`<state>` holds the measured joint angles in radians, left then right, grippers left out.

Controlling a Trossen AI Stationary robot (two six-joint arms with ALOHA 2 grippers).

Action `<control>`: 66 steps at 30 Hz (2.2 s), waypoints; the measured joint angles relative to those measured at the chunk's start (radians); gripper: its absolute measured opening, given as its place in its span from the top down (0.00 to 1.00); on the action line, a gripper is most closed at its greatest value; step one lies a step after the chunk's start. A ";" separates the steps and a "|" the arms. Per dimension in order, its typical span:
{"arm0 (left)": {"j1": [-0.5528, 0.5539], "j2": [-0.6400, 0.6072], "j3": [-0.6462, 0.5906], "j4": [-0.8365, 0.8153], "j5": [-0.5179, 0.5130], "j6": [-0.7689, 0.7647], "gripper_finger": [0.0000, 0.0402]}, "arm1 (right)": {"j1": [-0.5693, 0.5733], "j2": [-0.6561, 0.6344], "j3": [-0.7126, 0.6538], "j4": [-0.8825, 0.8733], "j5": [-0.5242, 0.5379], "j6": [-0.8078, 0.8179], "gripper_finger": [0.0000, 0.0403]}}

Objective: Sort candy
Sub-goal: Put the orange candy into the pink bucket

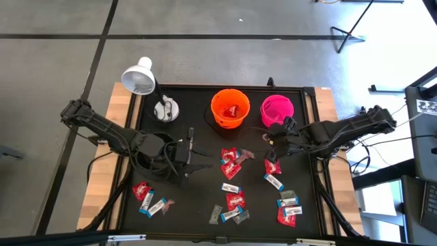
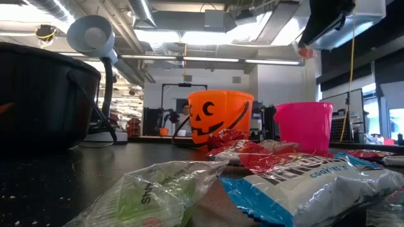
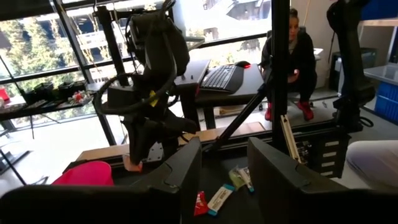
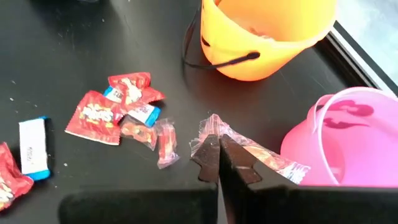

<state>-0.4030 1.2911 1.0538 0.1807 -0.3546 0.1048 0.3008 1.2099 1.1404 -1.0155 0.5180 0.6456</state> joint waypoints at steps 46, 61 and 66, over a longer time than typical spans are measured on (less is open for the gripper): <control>0.002 -0.001 0.000 0.020 0.000 -0.018 0.70 | -0.332 -0.546 -0.413 0.360 0.156 -0.171 1.00; 0.002 -0.001 0.000 0.023 0.000 0.005 0.70 | -0.763 -0.538 -0.471 0.470 -0.112 -0.378 1.00; 0.002 -0.001 0.000 0.023 -0.001 0.006 0.70 | -0.805 -0.521 -0.471 0.492 -0.175 -0.395 1.00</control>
<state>-0.4015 1.2903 1.0538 0.2035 -0.3551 0.1106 -0.5046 0.6886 0.6693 -0.5236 0.3435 0.2506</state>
